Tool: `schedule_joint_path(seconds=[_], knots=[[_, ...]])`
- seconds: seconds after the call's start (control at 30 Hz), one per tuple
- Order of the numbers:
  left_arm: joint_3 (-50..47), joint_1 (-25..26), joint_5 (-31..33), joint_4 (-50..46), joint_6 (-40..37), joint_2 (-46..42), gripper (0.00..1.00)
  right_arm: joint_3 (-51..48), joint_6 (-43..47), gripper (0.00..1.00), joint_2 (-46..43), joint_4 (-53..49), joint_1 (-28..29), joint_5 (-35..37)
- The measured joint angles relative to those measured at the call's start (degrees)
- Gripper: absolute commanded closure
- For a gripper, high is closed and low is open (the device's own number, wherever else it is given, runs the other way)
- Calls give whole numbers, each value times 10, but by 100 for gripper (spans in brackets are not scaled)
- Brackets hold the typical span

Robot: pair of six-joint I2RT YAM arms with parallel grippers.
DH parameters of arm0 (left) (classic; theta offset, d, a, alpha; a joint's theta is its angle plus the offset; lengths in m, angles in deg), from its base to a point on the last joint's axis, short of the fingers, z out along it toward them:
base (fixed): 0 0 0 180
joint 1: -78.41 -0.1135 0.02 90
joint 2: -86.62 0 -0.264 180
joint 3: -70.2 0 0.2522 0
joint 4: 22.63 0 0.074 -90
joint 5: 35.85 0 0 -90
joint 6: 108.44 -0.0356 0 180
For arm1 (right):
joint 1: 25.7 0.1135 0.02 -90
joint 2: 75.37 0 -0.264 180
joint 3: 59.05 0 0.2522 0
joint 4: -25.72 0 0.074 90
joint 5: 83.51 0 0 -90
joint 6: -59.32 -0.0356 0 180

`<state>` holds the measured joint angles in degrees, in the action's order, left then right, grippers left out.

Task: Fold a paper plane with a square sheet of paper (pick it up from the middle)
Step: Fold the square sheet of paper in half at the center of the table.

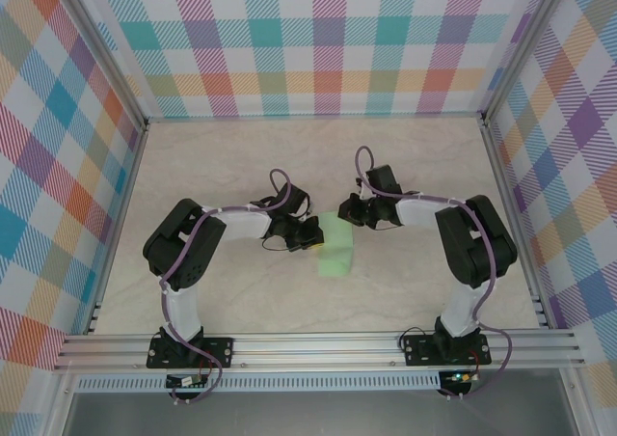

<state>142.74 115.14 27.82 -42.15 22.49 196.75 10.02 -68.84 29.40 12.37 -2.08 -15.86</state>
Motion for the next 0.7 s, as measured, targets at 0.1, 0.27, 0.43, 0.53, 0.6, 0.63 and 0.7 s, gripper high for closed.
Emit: schedule_joint_path(seconds=[0.1,0.27,0.43,0.53,0.6,0.63,0.7], knots=[[0,0,0,0,0,0,100,13,0,92,22,-7,-5,9],[-1,0,0,2,0,0,100,14,-9,92,35,-19,-22,22],[-2,0,0,3,0,0,100,15,-20,92,31,-25,-28,31],[-2,0,0,3,0,0,100,8,-20,91,9,-29,-35,54],[-2,0,0,3,0,0,100,-3,-19,91,-18,-30,-38,54],[-2,0,0,3,0,0,100,-9,-18,91,-35,-31,-39,49],[-2,0,0,3,0,0,100,-17,-16,91,-63,-31,-30,32]])
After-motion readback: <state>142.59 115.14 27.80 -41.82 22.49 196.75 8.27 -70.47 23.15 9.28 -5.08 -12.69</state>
